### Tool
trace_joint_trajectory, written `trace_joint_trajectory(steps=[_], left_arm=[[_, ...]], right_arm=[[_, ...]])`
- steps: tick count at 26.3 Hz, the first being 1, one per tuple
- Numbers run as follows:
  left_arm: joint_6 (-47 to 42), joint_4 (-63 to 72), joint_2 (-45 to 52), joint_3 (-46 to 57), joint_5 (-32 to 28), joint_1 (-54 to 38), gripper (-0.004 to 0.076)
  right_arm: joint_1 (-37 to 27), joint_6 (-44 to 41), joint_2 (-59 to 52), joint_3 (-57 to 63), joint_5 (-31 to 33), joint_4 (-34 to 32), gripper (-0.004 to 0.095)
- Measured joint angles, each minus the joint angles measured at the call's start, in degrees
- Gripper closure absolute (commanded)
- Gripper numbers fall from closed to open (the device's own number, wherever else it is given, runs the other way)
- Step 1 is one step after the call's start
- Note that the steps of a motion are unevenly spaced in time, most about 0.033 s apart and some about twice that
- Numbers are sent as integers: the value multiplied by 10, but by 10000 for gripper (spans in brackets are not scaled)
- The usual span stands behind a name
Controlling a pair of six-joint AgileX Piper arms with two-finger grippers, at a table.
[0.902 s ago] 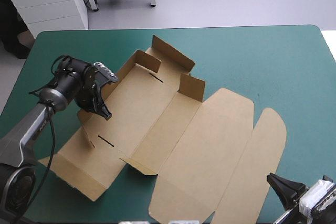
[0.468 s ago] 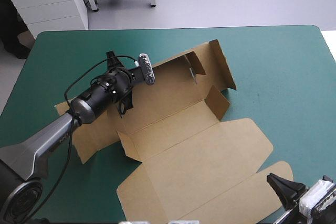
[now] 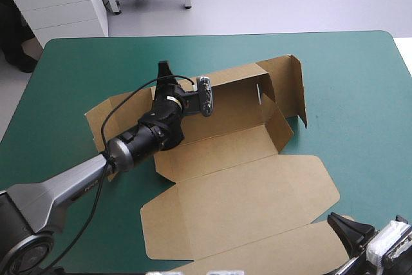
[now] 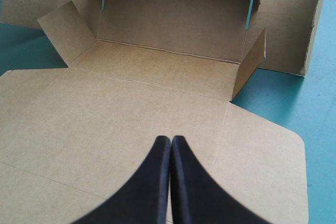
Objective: Fold the box
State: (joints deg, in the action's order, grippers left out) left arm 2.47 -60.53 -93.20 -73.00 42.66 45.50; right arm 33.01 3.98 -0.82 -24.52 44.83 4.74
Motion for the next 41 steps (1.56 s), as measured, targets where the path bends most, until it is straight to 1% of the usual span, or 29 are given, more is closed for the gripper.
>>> trace_joint_trajectory(steps=[7, 10, 12, 18, 23, 26, 28, 30, 31, 32, 33, 35, 37, 41], left_arm=[[-203, -249, 12, 102, -4, 68, 734], [-272, -329, 22, 141, 3, 87, 734], [-305, -359, 29, 164, 11, 95, 734], [-342, -391, 66, 213, 5, 110, 734], [-345, -393, 103, 240, -20, 119, 734], [-345, -390, 112, 245, -24, 119, 734], [-345, -390, 112, 245, -24, 119, 734], [-345, -390, 112, 245, -24, 119, 734], [-345, -390, 113, 245, -24, 119, 734], [-345, -390, 113, 245, -24, 119, 734], [-345, -390, 113, 245, -24, 119, 734], [-345, -390, 113, 245, -24, 119, 734], [-345, -390, 113, 245, -24, 119, 734], [-344, -390, 113, 245, -24, 119, 734]], right_arm=[[0, 0, 0, 0, 0, 0, 928], [0, 0, 0, 0, 0, 0, 928], [0, 0, 0, 0, 0, 0, 928], [0, 0, 0, 0, 0, 0, 928], [0, 0, 0, 0, 0, 0, 928], [0, 0, 0, 0, 0, 0, 928], [0, 0, 0, 0, 0, 0, 905], [0, 0, 0, 0, 0, 0, 816], [0, 0, 0, 0, 0, 0, 688], [0, 0, 0, 0, 0, 0, 621], [0, 0, 0, 0, 0, 0, 471], [0, -8, 0, 0, 0, -1, 240], [0, -45, 0, 0, 0, -15, 186], [0, -145, 2, -7, 20, -66, 190]])
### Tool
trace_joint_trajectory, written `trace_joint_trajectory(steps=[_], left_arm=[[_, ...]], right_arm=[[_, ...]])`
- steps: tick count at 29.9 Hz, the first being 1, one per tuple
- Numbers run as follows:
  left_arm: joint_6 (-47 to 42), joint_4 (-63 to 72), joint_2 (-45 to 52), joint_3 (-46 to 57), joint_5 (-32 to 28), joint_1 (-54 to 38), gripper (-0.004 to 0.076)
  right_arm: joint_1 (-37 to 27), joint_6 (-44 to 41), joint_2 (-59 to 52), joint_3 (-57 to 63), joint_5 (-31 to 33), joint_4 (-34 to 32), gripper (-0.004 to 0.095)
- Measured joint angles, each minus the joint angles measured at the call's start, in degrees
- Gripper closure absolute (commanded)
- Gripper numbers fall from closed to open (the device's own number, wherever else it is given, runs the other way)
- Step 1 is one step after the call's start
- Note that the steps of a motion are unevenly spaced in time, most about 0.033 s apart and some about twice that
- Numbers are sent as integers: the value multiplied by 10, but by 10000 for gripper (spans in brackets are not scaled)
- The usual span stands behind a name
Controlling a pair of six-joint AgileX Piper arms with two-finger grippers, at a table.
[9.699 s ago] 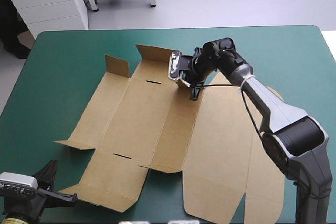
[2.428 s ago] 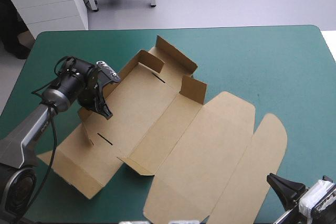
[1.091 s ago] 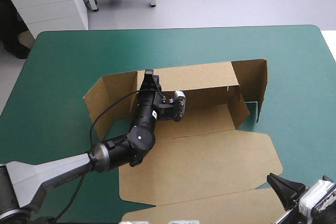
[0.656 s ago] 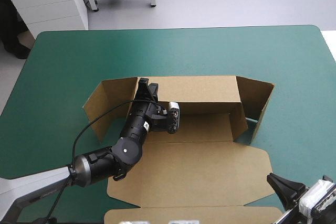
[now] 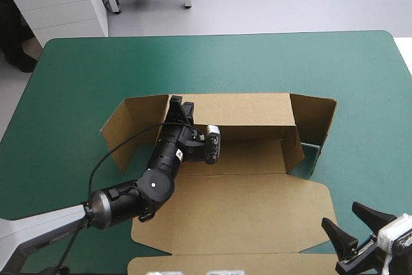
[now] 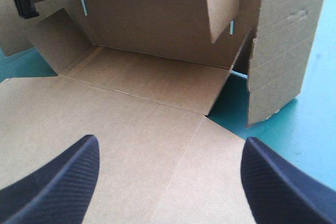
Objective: Fold the box
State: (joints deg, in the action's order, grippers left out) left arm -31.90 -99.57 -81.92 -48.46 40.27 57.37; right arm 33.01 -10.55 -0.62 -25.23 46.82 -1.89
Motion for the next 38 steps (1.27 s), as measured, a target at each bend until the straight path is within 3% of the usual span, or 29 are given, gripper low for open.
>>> trace_joint_trajectory(steps=[15, 27, 35, 38], left_arm=[[1, 0, 0, 0, 0, 0, 734], [1, 0, 0, 0, 0, 0, 734], [1, 0, 0, 0, 0, 0, 734], [1, 0, 0, 0, 0, 0, 734]], right_arm=[[0, -151, 235, -217, 16, -167, 190], [0, -157, 511, -559, 165, -257, 188], [-5, -101, 669, -741, 247, -274, 190], [-36, -69, 729, -791, 247, -254, 190]])
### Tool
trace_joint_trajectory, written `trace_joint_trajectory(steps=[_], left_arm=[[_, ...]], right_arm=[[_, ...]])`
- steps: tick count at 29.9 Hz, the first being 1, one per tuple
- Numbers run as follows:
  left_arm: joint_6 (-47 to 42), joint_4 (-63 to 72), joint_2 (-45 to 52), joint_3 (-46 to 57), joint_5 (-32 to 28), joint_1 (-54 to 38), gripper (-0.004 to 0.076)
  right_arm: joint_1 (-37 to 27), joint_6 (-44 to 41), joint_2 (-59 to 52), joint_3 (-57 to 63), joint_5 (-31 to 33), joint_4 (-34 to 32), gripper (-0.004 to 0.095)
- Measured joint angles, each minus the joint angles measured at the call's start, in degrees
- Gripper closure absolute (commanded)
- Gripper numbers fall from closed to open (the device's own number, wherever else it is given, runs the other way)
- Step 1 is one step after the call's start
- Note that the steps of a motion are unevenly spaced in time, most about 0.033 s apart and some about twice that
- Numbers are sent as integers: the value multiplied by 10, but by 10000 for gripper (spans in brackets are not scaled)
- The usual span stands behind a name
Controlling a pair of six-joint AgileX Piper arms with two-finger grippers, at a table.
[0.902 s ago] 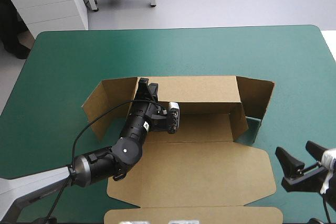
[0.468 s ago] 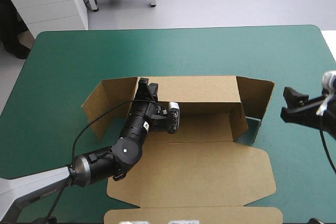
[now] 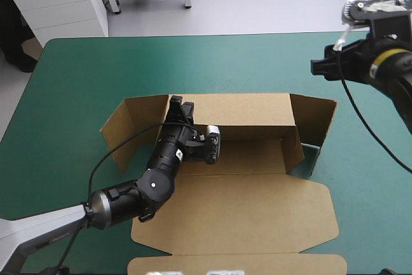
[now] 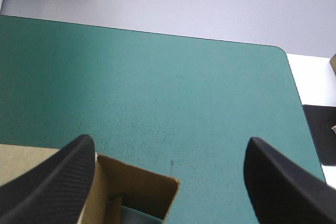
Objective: Fold the box
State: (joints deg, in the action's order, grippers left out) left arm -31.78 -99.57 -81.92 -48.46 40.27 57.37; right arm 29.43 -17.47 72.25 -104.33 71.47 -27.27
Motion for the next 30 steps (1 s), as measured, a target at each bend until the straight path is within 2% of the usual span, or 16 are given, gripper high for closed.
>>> trace_joint_trajectory(steps=[2, 8, 12, 18, 30], left_arm=[[0, 0, 0, 0, 0, 0, 734], [0, 0, 0, 0, 0, 0, 734], [-1, 0, 0, 0, 1, 0, 734], [-2, 0, 0, 0, 1, 0, 734], [-2, 0, 0, 0, 1, 0, 734]], right_arm=[[-36, 26, 37, -29, 0, 44, 190], [-188, 108, 141, -65, 0, 228, 194], [-245, 139, 194, -65, 0, 300, 194], [-284, 168, 244, -61, -1, 330, 194], [-288, 204, 241, 43, -2, 335, 194]])
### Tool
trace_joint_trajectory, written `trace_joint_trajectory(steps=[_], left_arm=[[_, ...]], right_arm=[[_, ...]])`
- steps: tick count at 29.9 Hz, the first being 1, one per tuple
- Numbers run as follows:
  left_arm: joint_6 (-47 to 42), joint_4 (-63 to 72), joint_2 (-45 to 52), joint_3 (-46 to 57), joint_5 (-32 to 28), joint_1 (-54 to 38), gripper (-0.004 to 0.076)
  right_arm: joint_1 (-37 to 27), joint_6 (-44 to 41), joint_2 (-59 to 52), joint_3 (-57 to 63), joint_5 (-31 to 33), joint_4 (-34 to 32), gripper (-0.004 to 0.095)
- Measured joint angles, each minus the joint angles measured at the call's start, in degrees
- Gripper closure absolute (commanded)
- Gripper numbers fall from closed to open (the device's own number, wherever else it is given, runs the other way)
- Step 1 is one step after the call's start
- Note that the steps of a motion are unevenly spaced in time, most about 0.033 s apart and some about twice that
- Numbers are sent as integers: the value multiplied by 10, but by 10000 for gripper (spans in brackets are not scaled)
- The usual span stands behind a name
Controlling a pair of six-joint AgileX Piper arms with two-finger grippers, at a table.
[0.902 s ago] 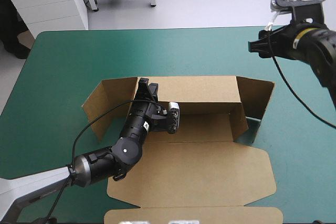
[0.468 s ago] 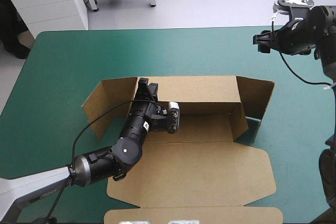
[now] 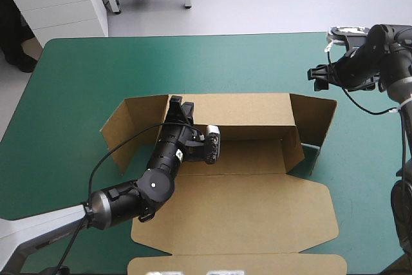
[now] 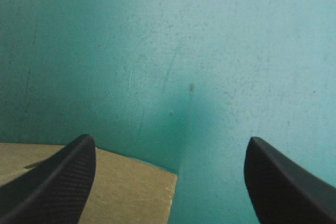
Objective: Fold the box
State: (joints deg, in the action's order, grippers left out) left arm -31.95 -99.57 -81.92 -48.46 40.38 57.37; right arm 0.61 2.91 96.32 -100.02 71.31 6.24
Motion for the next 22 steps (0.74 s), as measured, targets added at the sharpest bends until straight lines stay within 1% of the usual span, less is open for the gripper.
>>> trace_joint_trajectory(steps=[8, 13, 18, 22], left_arm=[[0, 0, 0, 0, 0, 0, 734], [0, 0, 0, 0, 1, 0, 734], [0, 0, 0, 1, 0, 0, 734], [0, 0, 0, 1, 0, 0, 734]], right_arm=[[-2, 15, -54, 70, 0, 0, 194], [-19, 30, -99, 123, -1, 10, 194], [-48, 67, -149, 193, -11, 57, 194], [-60, 114, -184, 261, -51, 104, 194]])
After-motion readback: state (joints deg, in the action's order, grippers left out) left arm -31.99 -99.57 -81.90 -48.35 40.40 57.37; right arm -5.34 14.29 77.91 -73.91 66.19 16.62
